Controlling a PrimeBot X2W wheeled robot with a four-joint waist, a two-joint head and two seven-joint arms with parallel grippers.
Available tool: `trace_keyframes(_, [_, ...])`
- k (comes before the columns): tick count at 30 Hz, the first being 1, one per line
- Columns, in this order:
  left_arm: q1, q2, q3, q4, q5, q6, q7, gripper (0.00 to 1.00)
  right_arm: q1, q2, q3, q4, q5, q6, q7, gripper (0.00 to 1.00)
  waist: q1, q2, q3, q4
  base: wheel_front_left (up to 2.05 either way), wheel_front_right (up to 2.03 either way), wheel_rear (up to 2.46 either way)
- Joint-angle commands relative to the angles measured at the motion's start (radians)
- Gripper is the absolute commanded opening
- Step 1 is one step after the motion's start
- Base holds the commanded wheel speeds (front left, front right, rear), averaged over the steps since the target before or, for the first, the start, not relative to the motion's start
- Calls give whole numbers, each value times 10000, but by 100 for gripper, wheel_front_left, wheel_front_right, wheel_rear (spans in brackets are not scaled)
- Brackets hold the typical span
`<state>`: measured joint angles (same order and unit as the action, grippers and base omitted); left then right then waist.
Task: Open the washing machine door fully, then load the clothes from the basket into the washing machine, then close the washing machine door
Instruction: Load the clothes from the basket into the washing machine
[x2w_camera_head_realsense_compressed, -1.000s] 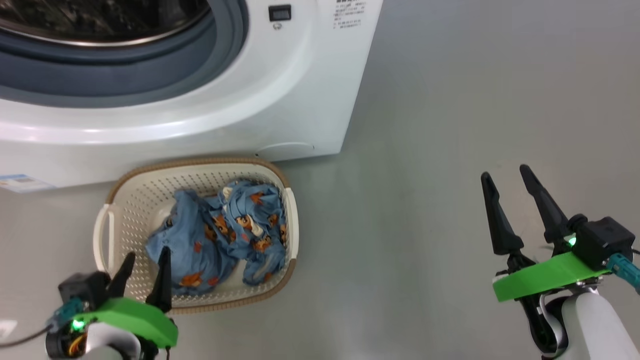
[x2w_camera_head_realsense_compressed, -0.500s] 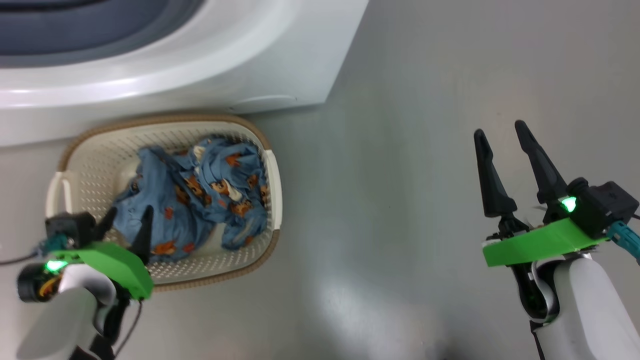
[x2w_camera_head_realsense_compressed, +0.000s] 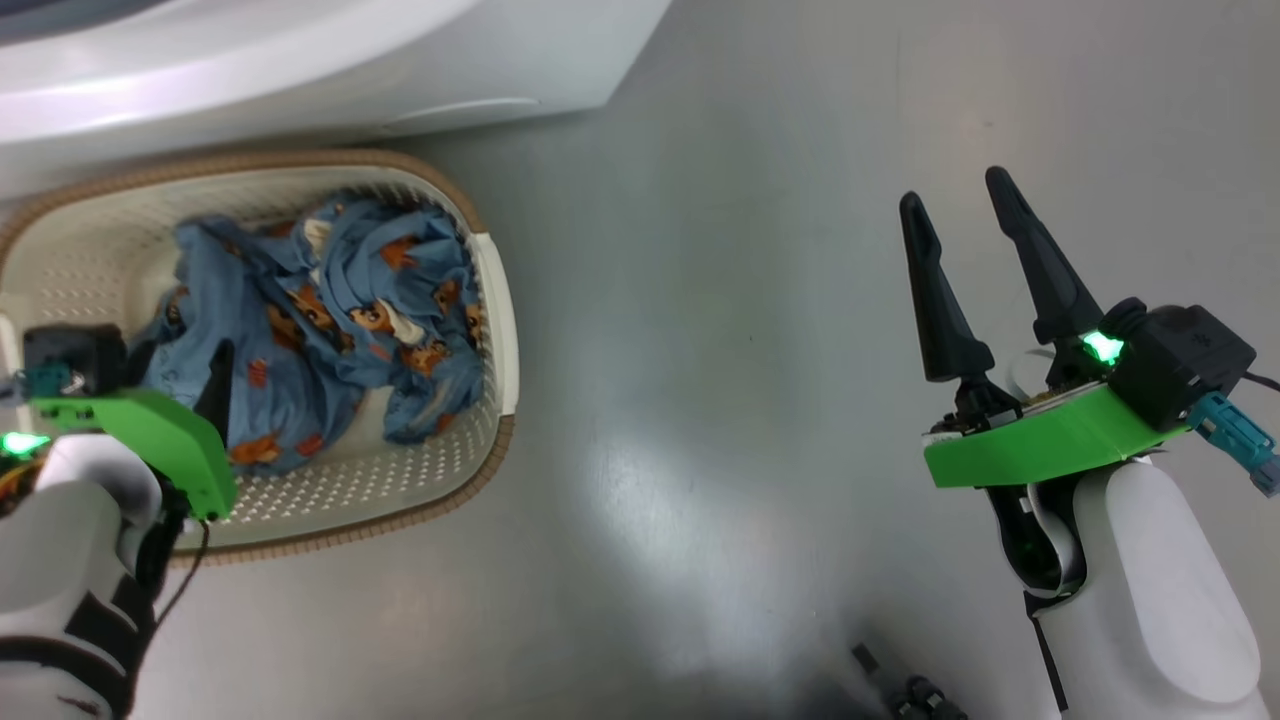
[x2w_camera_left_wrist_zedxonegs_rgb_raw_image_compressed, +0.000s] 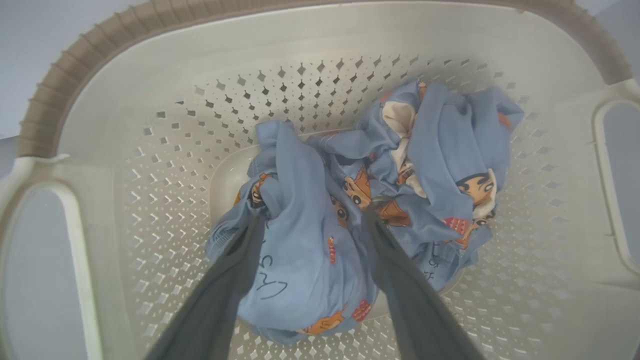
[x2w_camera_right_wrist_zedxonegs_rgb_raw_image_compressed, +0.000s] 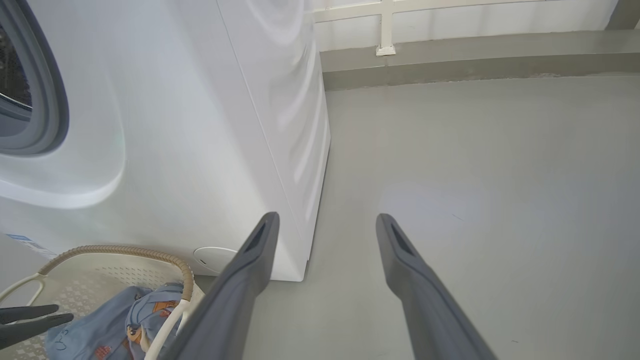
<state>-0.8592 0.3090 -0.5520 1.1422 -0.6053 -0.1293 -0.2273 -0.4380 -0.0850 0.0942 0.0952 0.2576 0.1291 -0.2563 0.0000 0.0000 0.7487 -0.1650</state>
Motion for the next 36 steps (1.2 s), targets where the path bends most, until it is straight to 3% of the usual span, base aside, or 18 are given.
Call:
trace_keyframes(1, [-143,551,11,91,-134,-13,53,100,82,97,272,-277,78,16,-55,100,0,0,351,-161,0,0,0])
trace_keyframes(15, [-1193,1185,-1041,852,-588,-13,823,100,-227,224,626,-375,147,16,-55,100,0,0,1068,-569,0,0,0])
trace_keyframes(28, [-1447,1374,-1756,959,-1210,-13,1772,100,-268,247,827,-509,112,16,-55,100,0,0,1413,-827,0,0,0])
trace_keyframes(29, [-1443,1390,-1800,962,-1272,-13,1842,95,-271,249,849,-509,113,16,-55,100,0,0,1418,-848,0,0,0])
trace_keyframes(30, [-1432,1401,-1853,959,-1328,-13,1913,47,-271,251,866,-508,111,16,-55,100,0,0,1420,-866,0,0,0])
trace_keyframes(31, [-1415,1405,-1898,929,-1402,-13,1967,18,-267,252,877,-509,107,16,-55,100,0,0,1416,-877,0,0,0])
trace_keyframes(32, [-1397,1409,-1939,896,-1486,-14,2025,0,-262,254,883,-508,103,16,-55,100,0,0,1408,-884,0,0,0])
trace_keyframes(36, [-1347,1389,-2097,760,-1792,-14,2060,0,-230,232,846,-509,76,16,-55,100,0,0,1328,-855,0,0,0])
